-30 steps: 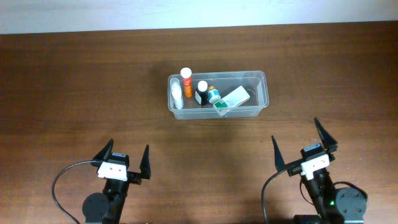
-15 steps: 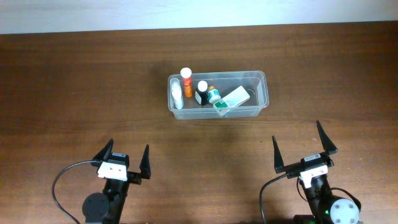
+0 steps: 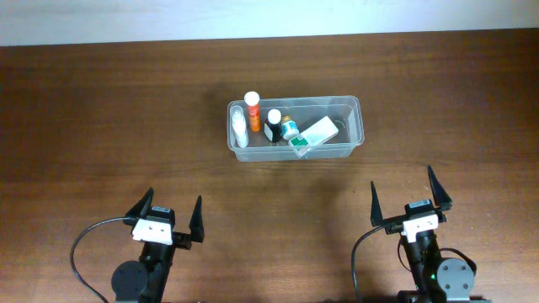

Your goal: Pack container

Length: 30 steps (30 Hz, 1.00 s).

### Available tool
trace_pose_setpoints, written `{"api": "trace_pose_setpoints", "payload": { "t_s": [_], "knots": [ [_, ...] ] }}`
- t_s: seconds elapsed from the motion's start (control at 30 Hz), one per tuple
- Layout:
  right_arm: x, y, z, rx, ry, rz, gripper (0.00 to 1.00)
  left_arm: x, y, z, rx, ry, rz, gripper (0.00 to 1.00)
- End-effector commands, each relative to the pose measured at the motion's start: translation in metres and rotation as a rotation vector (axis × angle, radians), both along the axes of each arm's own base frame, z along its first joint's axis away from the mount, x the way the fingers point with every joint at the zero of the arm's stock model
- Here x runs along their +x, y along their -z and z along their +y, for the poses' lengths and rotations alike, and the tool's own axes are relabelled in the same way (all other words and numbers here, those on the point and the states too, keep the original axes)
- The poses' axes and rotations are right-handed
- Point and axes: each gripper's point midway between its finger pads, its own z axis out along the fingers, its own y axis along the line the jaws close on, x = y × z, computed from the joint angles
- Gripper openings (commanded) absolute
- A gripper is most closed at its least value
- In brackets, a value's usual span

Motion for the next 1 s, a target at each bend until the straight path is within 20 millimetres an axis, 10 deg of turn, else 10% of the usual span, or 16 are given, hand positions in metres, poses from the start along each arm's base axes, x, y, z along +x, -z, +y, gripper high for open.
{"api": "trace_pose_setpoints", "payload": {
  "t_s": [0.0,0.3,0.97],
  "knots": [
    [0.001,0.004,-0.009,0.024,0.051,0.013,0.98,-0.001,0.001,-0.001,0.013,0.011,-0.004,1.00],
    [0.003,0.052,-0.009,0.026,0.054,0.208,0.98,-0.001,0.000,-0.001,0.013,0.011,-0.004,0.99],
    [0.003,0.051,-0.008,0.026,0.051,0.207,0.98,-0.001,0.000,-0.001,0.013,0.011,-0.004,0.99]
  ]
}}
